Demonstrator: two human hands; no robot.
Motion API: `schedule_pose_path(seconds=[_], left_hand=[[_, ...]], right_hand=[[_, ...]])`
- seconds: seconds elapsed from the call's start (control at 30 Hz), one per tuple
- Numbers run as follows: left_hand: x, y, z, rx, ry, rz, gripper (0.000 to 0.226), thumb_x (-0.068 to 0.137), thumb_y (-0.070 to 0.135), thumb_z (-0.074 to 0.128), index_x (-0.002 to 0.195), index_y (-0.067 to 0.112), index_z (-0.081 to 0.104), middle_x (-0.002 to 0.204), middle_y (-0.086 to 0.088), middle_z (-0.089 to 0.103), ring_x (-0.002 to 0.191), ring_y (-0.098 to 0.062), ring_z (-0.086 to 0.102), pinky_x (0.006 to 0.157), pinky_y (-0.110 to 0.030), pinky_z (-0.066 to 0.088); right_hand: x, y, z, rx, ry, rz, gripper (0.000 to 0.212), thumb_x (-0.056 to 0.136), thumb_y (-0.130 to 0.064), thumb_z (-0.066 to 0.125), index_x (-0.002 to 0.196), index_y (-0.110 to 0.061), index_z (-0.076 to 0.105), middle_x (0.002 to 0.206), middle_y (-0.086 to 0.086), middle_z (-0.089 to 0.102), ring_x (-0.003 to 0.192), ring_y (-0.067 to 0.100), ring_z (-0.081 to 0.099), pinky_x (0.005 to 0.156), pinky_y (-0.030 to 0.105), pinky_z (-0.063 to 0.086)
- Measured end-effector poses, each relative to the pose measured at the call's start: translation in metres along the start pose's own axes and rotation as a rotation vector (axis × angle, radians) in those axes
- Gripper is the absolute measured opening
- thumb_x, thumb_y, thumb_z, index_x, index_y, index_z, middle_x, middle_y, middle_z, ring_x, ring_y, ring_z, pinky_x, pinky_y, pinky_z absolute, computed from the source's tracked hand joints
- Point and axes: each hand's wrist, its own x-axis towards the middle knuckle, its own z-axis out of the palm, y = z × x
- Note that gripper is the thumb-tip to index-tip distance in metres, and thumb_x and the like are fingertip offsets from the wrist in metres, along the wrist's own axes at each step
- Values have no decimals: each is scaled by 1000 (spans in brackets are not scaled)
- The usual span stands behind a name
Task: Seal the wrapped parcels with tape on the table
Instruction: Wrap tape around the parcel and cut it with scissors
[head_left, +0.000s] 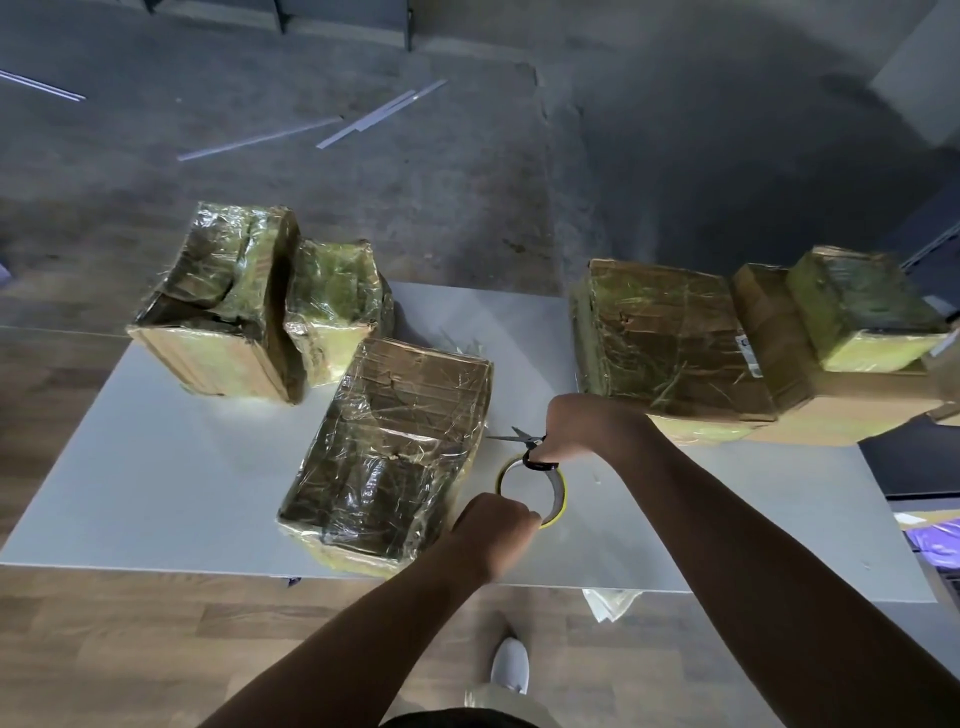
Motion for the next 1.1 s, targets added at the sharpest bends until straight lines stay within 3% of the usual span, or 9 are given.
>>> schedule_pose_path(seconds=[0.23,0.43,0.7,0.87,1.0,1.1], left_hand=[[0,0,3,37,-16,6,23,88,-1,47,101,10,62,96,-8,69,83,-31,68,66,-32,48],[2,-1,3,26,-27,17,21,87,-1,50,100,9,62,95,-8,69,84,-31,68,63,-32,43],[0,-2,2,15,-13,41,20,86,-2,49,97,9,62,93,-8,69,82,-32,68,60,-30,39],[-1,-3,4,37,-34,42,19,85,-1,51,97,10,62,92,-7,69,81,-31,68,61,-30,41],[0,-3,5,41,-40,49,20,85,-1,51,97,10,62,92,-8,69,81,-31,69,63,-31,45],[0,-3,5,32,-43,55,21,85,0,50,98,11,63,94,-8,69,83,-31,68,66,-33,48]], right_hand=[[3,3,-10,-33,-44,2,34,75,-37,62,54,-16,46,50,-1,41,47,19,36,43,21,26],[14,-9,-6,-31,-101,15,38,79,-43,64,57,-15,52,51,-2,52,48,16,47,59,22,41],[25,-16,-4,-89,-126,20,36,82,-42,64,62,-15,53,56,-2,56,54,17,53,68,25,47],[37,-10,4,-112,-117,9,33,78,-39,75,61,-13,62,42,-7,56,45,10,55,70,23,51],[40,-9,5,-97,-174,39,27,81,-34,75,90,-9,74,63,-5,64,61,11,62,85,26,55],[39,-12,2,-138,-157,37,23,81,-31,76,92,-11,74,62,-8,65,57,8,61,83,27,55]])
